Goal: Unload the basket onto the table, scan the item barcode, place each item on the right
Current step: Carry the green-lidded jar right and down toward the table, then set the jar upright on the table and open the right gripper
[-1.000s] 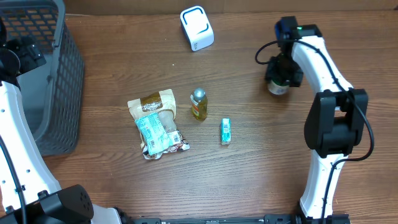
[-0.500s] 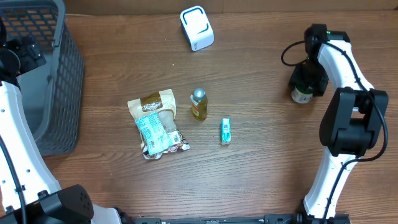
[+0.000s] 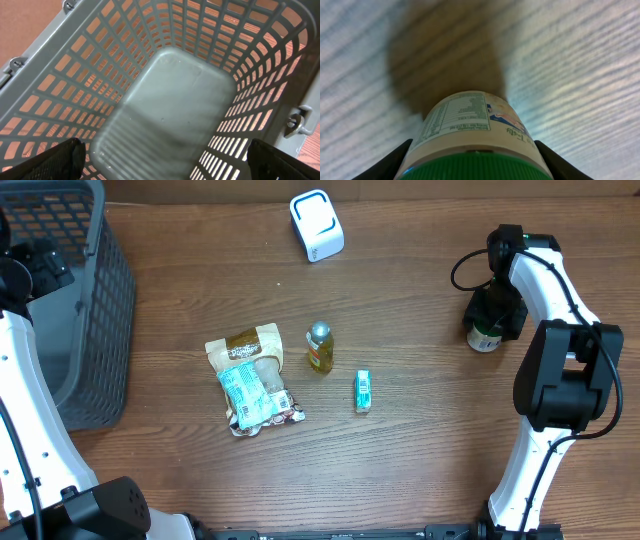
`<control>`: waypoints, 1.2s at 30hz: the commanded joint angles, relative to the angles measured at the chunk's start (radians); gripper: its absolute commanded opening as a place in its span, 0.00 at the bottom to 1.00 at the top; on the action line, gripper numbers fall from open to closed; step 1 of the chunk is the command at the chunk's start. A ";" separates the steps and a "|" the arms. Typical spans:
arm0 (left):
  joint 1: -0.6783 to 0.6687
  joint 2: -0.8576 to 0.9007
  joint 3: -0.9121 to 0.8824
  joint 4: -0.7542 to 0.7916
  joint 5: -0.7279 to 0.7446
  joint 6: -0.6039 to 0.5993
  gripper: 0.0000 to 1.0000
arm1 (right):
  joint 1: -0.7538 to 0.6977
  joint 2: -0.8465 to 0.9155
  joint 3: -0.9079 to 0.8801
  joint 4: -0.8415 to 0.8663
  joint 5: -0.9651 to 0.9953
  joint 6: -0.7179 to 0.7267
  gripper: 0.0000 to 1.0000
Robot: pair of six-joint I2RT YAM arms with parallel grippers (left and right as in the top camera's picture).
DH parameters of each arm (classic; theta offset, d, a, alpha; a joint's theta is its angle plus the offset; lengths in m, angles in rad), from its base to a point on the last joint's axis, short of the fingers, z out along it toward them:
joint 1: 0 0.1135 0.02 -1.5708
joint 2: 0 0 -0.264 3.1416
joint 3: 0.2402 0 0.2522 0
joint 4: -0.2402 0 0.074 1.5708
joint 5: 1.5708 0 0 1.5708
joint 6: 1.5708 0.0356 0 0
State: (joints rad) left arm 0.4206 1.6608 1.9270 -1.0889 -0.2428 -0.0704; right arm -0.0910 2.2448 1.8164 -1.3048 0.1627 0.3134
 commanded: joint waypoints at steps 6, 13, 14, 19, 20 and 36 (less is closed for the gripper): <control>-0.002 0.000 0.014 0.000 0.007 0.019 1.00 | 0.004 -0.050 -0.013 -0.086 -0.118 -0.006 0.50; -0.002 0.000 0.014 0.000 0.007 0.019 0.99 | 0.004 -0.162 -0.013 -0.115 -0.201 -0.006 0.42; -0.002 0.000 0.014 0.000 0.007 0.019 1.00 | 0.004 -0.183 -0.014 -0.123 -0.211 -0.006 0.42; -0.002 0.000 0.014 0.000 0.007 0.019 0.99 | 0.013 -0.292 -0.059 -0.114 -0.217 0.010 0.41; -0.002 0.000 0.014 0.000 0.007 0.019 1.00 | 0.013 -0.311 -0.076 -0.109 -0.216 0.021 0.41; -0.002 0.000 0.014 0.000 0.007 0.019 0.99 | 0.013 -0.467 -0.537 0.248 -0.122 0.110 0.42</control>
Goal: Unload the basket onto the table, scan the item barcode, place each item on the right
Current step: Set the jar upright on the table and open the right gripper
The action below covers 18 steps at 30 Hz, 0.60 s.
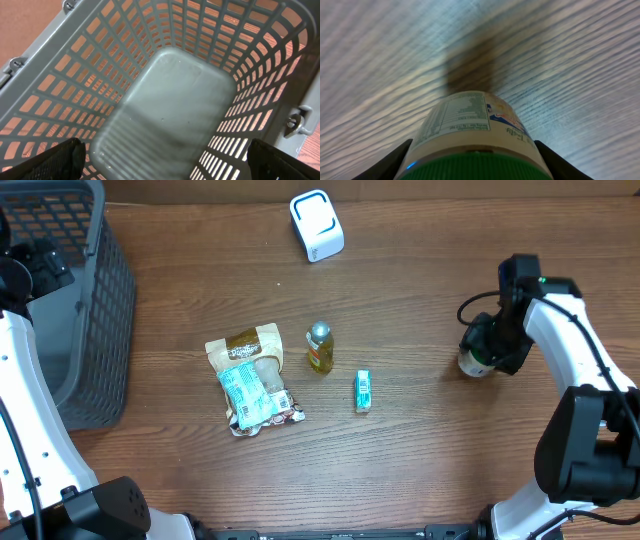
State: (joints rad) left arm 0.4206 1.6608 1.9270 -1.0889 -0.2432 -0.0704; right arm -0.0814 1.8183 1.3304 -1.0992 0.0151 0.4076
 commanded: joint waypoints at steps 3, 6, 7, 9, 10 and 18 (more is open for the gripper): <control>-0.002 0.000 0.014 0.000 0.008 0.019 1.00 | 0.003 -0.040 -0.106 0.105 0.036 0.015 0.43; -0.002 0.000 0.014 0.000 0.008 0.019 1.00 | 0.003 -0.040 -0.142 0.142 0.037 0.012 0.50; -0.002 0.000 0.014 0.000 0.008 0.019 0.99 | 0.003 -0.040 -0.149 0.148 0.037 0.011 0.52; -0.002 0.000 0.014 0.000 0.008 0.019 1.00 | 0.003 -0.040 -0.151 0.148 0.036 0.011 0.56; -0.002 0.000 0.014 0.000 0.008 0.019 0.99 | 0.003 -0.040 -0.151 0.148 0.036 0.011 0.59; -0.002 0.000 0.014 0.000 0.008 0.019 1.00 | 0.003 -0.040 -0.151 0.144 0.036 0.011 1.00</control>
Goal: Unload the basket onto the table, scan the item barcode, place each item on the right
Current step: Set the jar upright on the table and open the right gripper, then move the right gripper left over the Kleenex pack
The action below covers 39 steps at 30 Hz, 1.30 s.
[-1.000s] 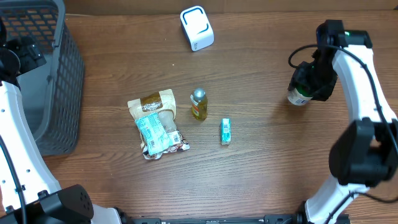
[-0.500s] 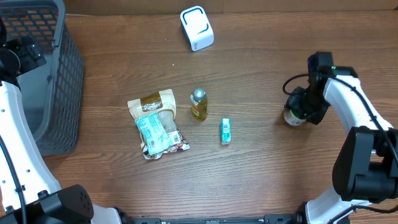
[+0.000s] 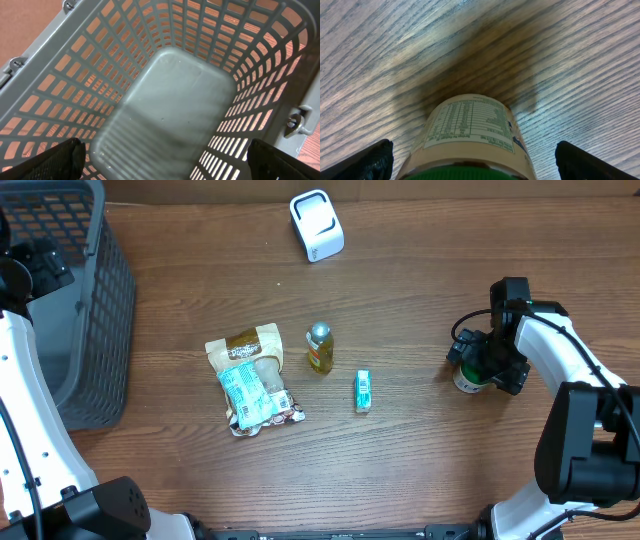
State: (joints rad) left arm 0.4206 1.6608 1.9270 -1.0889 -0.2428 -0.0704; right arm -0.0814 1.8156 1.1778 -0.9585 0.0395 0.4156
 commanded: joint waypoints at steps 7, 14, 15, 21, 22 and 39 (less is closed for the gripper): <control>-0.002 0.000 0.014 0.000 0.007 0.019 0.99 | 0.002 -0.037 0.139 -0.047 0.023 -0.054 1.00; -0.002 0.000 0.014 0.000 0.007 0.019 1.00 | 0.030 -0.037 0.409 -0.214 -0.065 -0.081 0.92; -0.002 0.000 0.014 0.000 0.008 0.019 0.99 | 0.043 -0.037 0.423 -0.219 -0.110 -0.108 0.90; -0.002 0.000 0.014 0.000 0.007 0.019 0.99 | 0.159 -0.037 0.405 -0.232 -0.244 -0.204 0.79; -0.002 0.000 0.014 0.000 0.007 0.019 0.99 | 0.185 -0.037 0.396 -0.234 -0.243 -0.204 0.78; -0.002 0.000 0.014 0.000 0.008 0.019 1.00 | 0.504 -0.037 0.160 -0.124 -0.243 -0.180 0.46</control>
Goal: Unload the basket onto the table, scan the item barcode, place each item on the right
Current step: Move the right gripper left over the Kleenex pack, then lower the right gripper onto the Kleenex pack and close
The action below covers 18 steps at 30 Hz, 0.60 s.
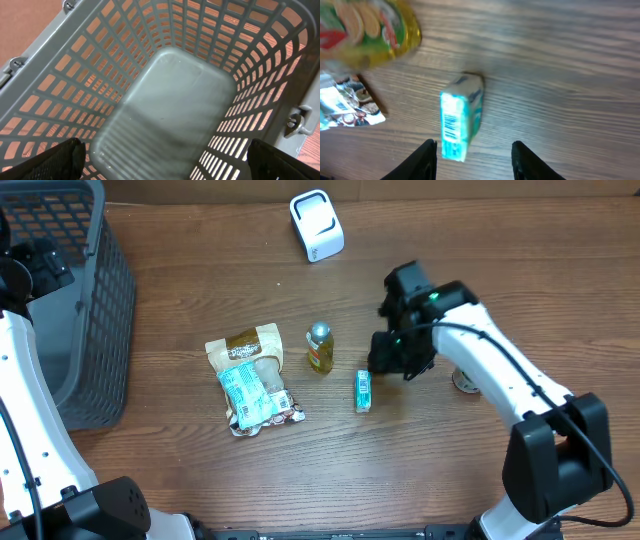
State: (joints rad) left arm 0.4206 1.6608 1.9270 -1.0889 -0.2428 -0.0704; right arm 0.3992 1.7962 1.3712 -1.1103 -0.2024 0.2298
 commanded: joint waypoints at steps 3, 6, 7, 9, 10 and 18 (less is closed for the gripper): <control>-0.002 0.000 0.014 0.000 0.008 0.019 1.00 | 0.030 -0.017 -0.064 0.089 -0.001 0.005 1.00; -0.002 0.000 0.014 0.000 0.007 0.019 1.00 | 0.030 -0.017 -0.085 0.111 -0.002 0.005 1.00; -0.002 0.000 0.014 0.000 0.008 0.019 1.00 | 0.030 -0.017 -0.092 0.116 -0.002 0.006 1.00; -0.002 0.000 0.014 0.000 0.007 0.019 0.99 | 0.030 -0.017 -0.103 0.120 -0.002 0.006 1.00; -0.002 0.000 0.014 0.000 0.007 0.019 1.00 | 0.030 -0.017 -0.105 0.120 -0.002 0.006 1.00; -0.002 0.000 0.014 0.000 0.008 0.019 1.00 | 0.033 -0.017 -0.109 0.110 -0.031 0.014 0.52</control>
State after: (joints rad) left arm 0.4206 1.6608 1.9270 -1.0889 -0.2428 -0.0704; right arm 0.4301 1.7962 1.2671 -1.0042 -0.2073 0.2447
